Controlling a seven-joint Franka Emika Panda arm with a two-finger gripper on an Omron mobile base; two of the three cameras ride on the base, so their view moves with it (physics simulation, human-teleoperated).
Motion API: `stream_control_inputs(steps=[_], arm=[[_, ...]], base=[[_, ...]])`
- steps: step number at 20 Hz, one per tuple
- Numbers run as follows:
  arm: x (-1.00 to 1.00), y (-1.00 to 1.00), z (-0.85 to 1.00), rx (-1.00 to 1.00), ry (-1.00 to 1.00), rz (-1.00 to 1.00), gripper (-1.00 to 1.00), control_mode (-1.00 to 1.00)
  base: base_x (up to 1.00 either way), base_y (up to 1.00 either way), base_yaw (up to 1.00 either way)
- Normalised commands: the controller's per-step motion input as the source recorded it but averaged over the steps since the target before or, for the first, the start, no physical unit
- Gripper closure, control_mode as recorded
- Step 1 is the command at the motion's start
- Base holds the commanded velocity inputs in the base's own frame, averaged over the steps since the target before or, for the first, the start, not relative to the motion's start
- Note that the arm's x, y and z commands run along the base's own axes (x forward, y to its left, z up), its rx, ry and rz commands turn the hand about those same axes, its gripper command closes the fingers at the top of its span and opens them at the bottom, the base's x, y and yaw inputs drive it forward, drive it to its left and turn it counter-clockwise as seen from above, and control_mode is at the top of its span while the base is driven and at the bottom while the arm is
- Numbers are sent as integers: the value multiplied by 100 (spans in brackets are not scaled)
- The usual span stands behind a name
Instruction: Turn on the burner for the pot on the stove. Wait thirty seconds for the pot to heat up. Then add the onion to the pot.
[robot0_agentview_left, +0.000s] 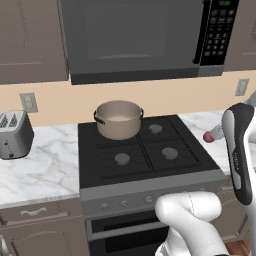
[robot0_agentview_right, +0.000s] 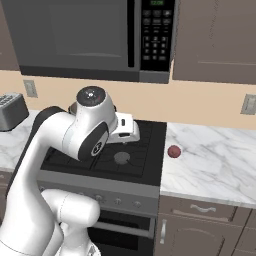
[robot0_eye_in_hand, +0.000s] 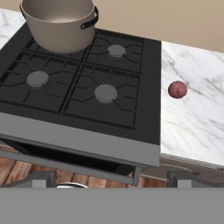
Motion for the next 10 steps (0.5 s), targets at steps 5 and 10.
stream_control_inputs(steps=[5,10], arm=[[0,0,0,0,0,0,-100,-100],[0,0,0,0,0,0,-100,-100]], base=[[0,0,0],[0,0,0]])
